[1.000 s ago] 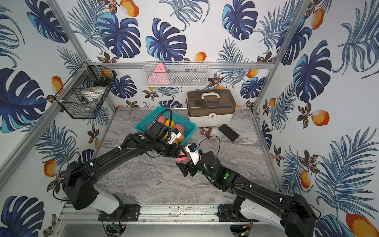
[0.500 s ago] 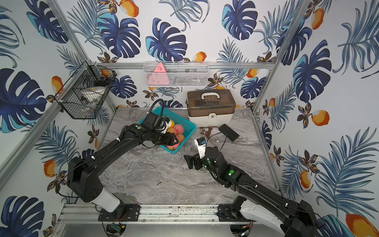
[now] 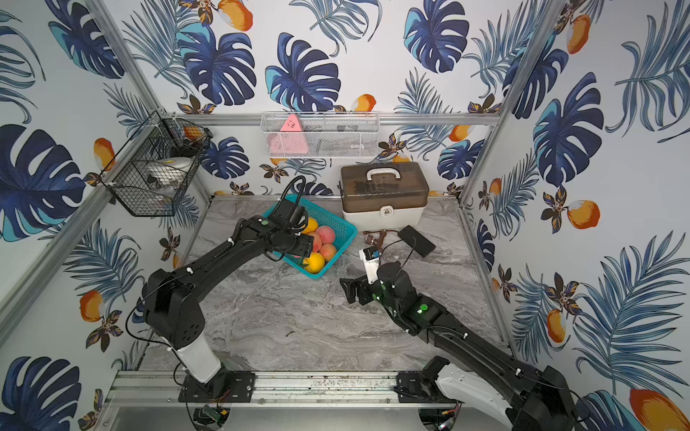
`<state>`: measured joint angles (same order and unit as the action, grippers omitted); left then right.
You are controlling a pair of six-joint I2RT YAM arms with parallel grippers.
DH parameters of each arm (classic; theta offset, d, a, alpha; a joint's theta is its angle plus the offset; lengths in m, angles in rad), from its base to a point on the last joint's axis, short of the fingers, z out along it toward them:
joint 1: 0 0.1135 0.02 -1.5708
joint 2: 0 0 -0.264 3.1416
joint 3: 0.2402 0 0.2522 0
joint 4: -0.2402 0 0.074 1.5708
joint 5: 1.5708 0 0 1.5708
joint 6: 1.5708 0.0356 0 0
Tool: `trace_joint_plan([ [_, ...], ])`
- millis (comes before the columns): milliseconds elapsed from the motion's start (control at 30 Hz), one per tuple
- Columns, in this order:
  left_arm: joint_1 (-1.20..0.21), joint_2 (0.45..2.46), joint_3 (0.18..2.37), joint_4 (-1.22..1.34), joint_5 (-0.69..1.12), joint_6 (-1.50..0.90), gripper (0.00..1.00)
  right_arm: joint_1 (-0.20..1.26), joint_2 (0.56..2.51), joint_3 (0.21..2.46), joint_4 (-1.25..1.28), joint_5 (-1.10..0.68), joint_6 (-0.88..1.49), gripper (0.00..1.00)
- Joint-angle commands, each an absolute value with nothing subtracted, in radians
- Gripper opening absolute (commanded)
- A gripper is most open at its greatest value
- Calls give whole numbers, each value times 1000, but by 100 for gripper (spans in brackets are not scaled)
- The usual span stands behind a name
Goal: Put the peaches into the basket
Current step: Place the peach in the basket.
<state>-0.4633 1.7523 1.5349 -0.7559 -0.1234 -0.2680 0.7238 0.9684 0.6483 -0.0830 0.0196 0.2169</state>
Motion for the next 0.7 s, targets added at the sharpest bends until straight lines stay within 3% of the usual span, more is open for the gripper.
trace_joint_plan([
  [0, -463, 1762, 1533, -742, -226, -226, 74, 715, 981, 661, -68, -4, 221, 100],
  [667, -463, 1830, 1531, -723, -259, -213, 76, 668, 966, 618, -29, -40, 235, 100],
])
